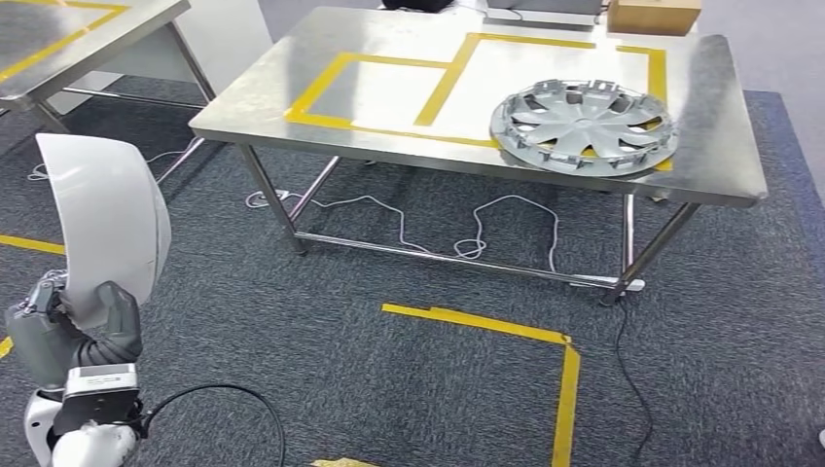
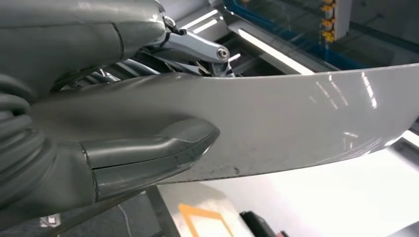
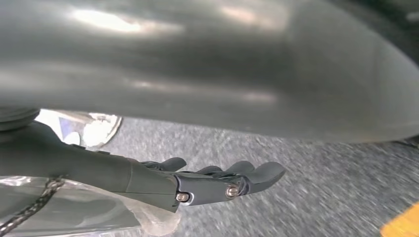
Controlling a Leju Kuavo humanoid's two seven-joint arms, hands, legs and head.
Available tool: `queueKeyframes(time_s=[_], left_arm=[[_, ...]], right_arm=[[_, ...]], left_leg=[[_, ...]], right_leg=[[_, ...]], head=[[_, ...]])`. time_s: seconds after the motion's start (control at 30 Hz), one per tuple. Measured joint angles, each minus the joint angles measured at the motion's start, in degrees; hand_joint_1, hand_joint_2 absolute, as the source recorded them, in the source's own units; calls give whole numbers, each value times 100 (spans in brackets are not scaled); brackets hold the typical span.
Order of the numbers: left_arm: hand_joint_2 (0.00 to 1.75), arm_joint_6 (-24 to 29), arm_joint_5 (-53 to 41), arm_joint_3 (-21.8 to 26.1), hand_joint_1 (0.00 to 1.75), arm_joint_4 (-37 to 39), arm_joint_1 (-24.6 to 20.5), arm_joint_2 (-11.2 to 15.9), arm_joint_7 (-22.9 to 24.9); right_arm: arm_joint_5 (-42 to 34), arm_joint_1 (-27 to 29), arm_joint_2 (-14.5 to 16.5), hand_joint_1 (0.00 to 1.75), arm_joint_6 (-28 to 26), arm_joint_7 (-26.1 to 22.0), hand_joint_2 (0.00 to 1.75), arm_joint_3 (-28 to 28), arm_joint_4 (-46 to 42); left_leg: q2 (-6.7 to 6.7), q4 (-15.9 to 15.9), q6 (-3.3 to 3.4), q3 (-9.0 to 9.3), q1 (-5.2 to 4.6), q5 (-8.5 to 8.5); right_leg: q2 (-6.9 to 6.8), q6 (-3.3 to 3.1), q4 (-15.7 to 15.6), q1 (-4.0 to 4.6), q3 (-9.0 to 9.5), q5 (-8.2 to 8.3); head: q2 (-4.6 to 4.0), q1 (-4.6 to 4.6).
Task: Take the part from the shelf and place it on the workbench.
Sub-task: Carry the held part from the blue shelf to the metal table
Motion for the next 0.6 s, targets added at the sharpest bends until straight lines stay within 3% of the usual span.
queueKeyframes(time_s=[0.07,0.13,0.2,0.27,0.33,0.43,0.47,0.5,0.53,0.6], left_arm=[[175,-11,-15,-2,175,0,2,1,5],[175,-13,-27,-2,175,0,3,5,8],[175,-50,-28,-2,175,0,2,13,22],[175,-158,3,-5,175,0,-13,19,52],[175,-285,51,-13,175,0,-40,30,79],[175,-412,90,-18,175,1,-42,57,89],[175,-453,96,-19,175,1,-35,70,84],[175,-495,103,-21,175,2,-32,83,70],[175,-526,116,-23,175,2,-30,95,49],[175,-559,155,-26,175,1,-29,113,-4]], right_arm=[[0,9,0,0,-1,0,0,-8,0],[0,4,4,0,-1,-1,0,-10,1],[-5,-2,8,0,5,-1,0,-11,2],[-13,7,5,0,15,0,0,-14,2],[-15,18,-1,0,21,1,0,-17,1],[-15,-1,-4,0,22,0,0,-19,0],[-15,-3,-4,0,24,-1,0,-19,1],[-15,-1,-4,0,26,-1,0,-19,1],[-13,5,-6,0,30,-1,0,-20,1],[-10,11,-13,0,36,-1,0,-22,0]], left_leg=[[-57,-469,48,189,0,380],[-290,-1210,122,499,4,737],[-442,-1551,163,619,-3,810],[-358,-1613,182,615,-1,813],[-238,-1667,222,627,24,848],[-28,-1687,254,619,24,860],[46,-1686,255,616,19,859],[115,-1684,255,614,17,858],[175,-1683,253,616,17,856],[279,-1682,235,633,12,845]], right_leg=[[141,2,7,5,15,0],[273,21,22,8,5,3],[384,85,36,-7,-60,27],[461,165,34,-26,-128,51],[313,222,193,-15,-242,-69],[-44,284,1220,-14,-747,-584],[-83,302,1537,-19,-894,-687],[-103,316,1666,-22,-946,-685],[-125,321,1559,-24,-877,-579],[-271,303,783,-18,-439,-222]], head=[[0,-1],[0,5],[0,8],[0,5],[0,27],[0,74],[0,73],[0,73],[0,74],[0,75]])
